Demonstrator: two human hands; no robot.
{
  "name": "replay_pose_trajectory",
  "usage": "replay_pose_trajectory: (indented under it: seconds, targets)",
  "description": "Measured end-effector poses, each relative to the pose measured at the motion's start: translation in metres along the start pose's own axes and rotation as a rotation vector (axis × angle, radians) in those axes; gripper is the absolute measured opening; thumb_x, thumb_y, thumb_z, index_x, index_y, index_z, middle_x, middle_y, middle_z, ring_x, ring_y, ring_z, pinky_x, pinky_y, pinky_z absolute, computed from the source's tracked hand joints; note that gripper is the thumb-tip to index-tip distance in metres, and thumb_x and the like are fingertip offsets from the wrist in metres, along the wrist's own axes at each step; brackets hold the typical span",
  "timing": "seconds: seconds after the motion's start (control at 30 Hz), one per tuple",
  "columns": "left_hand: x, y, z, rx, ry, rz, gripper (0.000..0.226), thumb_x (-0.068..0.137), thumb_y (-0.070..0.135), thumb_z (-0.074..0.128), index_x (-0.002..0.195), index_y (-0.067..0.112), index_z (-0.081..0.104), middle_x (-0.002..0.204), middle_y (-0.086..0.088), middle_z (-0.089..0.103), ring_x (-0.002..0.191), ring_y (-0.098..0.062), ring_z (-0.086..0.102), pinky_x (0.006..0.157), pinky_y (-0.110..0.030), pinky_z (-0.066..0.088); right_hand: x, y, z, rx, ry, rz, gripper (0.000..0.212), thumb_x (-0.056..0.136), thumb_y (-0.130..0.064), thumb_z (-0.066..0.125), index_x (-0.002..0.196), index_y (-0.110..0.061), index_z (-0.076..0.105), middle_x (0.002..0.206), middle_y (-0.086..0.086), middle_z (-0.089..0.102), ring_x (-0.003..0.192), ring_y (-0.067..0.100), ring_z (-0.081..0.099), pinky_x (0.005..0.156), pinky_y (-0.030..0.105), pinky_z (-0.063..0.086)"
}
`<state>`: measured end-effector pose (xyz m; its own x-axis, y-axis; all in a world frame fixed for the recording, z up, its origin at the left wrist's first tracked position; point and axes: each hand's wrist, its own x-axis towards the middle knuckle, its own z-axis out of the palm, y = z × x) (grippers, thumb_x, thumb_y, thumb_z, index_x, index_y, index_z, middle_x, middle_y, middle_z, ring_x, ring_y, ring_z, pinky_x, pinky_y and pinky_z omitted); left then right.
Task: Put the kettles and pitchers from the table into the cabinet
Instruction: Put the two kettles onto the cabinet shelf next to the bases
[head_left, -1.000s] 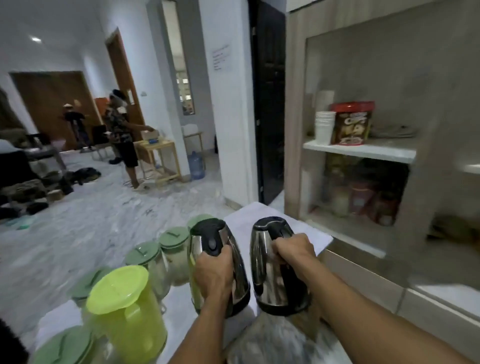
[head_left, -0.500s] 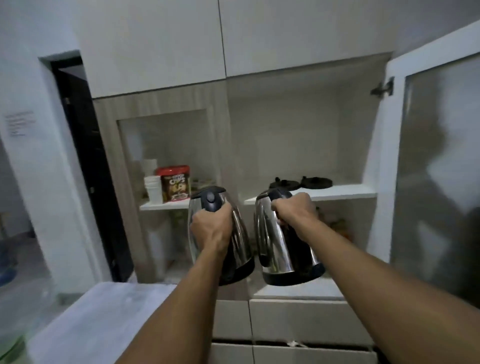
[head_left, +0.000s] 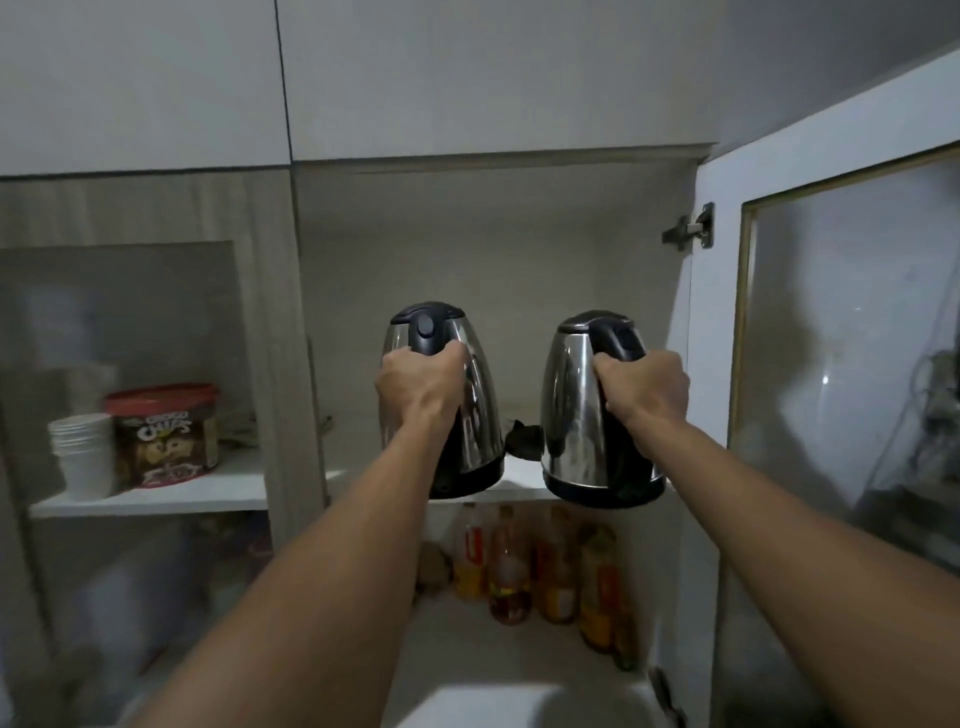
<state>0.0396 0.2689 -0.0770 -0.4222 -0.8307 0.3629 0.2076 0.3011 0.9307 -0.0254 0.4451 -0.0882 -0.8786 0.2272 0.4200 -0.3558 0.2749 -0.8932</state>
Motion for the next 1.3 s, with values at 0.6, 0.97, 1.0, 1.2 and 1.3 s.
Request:
replay_pose_trajectory:
  seconds: [0.6, 0.97, 1.0, 1.2, 1.3]
  targets:
    - [0.208, -0.135, 0.195, 0.006, -0.138, -0.054, 0.029, 0.071, 0.035, 0.066, 0.069, 0.006, 0.067, 0.072, -0.013, 0.070, 0.066, -0.030, 0.069, 0.054, -0.030, 0.053, 0.200, 0.099, 0.202, 0.064, 0.071, 0.098, 0.024, 0.063, -0.036, 0.064, 0.061, -0.012, 0.066, 0.064, 0.012, 0.071, 0.064, 0.034, 0.071, 0.065, 0.040, 0.061]
    - [0.228, -0.148, 0.205, 0.038, -0.206, -0.130, 0.025, 0.073, 0.022, 0.057, 0.083, 0.001, 0.067, 0.071, -0.014, 0.068, 0.047, -0.026, 0.060, 0.042, -0.022, 0.043, 0.222, 0.102, 0.215, 0.064, -0.131, 0.185, 0.014, 0.075, -0.013, 0.059, 0.064, -0.008, 0.054, 0.050, 0.009, 0.050, 0.036, 0.021, 0.044, 0.041, 0.026, 0.040]
    - [0.227, -0.148, 0.204, 0.037, -0.204, -0.136, 0.022, 0.072, 0.020, 0.057, 0.081, 0.002, 0.066, 0.072, -0.015, 0.068, 0.048, -0.026, 0.060, 0.042, -0.022, 0.043, 0.220, 0.102, 0.216, 0.049, -0.157, 0.178, 0.013, 0.074, -0.013, 0.060, 0.065, -0.007, 0.054, 0.050, 0.009, 0.051, 0.036, 0.021, 0.044, 0.041, 0.027, 0.040]
    - [0.188, -0.146, 0.191, 0.074, -0.169, -0.040, 0.014, 0.071, 0.019, 0.060, 0.058, 0.015, 0.056, 0.057, -0.004, 0.059, 0.054, -0.028, 0.061, 0.051, -0.027, 0.048, 0.194, 0.103, 0.223, -0.021, -0.135, 0.124, 0.017, 0.072, -0.022, 0.065, 0.082, -0.008, 0.067, 0.072, 0.012, 0.067, 0.065, 0.034, 0.068, 0.051, 0.030, 0.049]
    - [0.172, -0.146, 0.190, 0.066, -0.159, -0.015, 0.007, 0.075, 0.019, 0.063, 0.070, 0.013, 0.063, 0.060, 0.000, 0.060, 0.054, -0.017, 0.059, 0.044, -0.019, 0.037, 0.188, 0.103, 0.213, -0.022, -0.138, 0.112, 0.019, 0.077, -0.023, 0.067, 0.089, -0.009, 0.067, 0.078, 0.012, 0.069, 0.069, 0.033, 0.070, 0.049, 0.027, 0.047]
